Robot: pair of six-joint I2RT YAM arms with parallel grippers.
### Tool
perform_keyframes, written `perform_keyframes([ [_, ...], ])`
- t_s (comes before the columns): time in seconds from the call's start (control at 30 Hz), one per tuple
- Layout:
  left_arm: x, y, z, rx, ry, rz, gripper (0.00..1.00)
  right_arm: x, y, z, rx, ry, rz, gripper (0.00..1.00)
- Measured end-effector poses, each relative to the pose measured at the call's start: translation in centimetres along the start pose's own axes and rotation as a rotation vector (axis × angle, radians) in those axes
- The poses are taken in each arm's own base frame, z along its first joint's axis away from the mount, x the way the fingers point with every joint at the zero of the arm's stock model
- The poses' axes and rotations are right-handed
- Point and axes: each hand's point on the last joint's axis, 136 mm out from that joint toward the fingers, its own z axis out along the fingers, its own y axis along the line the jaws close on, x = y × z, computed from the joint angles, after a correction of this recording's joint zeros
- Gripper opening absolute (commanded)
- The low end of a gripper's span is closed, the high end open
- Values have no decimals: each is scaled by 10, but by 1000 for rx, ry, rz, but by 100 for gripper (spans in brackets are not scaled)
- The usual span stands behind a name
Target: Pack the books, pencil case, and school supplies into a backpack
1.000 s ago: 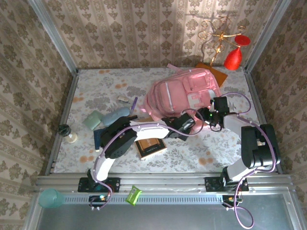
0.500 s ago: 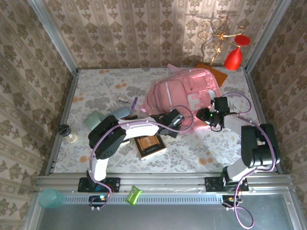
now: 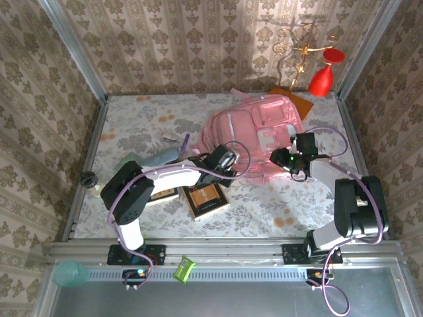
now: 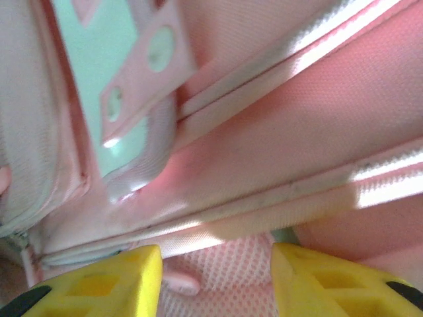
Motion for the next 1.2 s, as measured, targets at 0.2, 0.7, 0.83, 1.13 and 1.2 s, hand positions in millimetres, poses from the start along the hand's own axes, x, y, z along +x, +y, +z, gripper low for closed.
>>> perform_keyframes([
  [0.2, -4, -9, -1, 66, -6, -7, 0, 17, 37, -36, -32, -36, -109, 56],
  [0.7, 2, -46, -3, 162, 2, 41, 0, 92, -11, -3, 14, 112, 241, 60],
  [0.83, 4, -50, -3, 161, 4, 51, 0, 88, -9, -1, -3, 93, 273, 44],
  [1.13, 6, -43, -2, 120, 4, 65, 0, 62, -8, -12, -42, -21, 275, 0],
  [1.2, 4, -43, -3, 119, -1, 71, 0, 55, -13, -19, -43, -57, 279, 0],
])
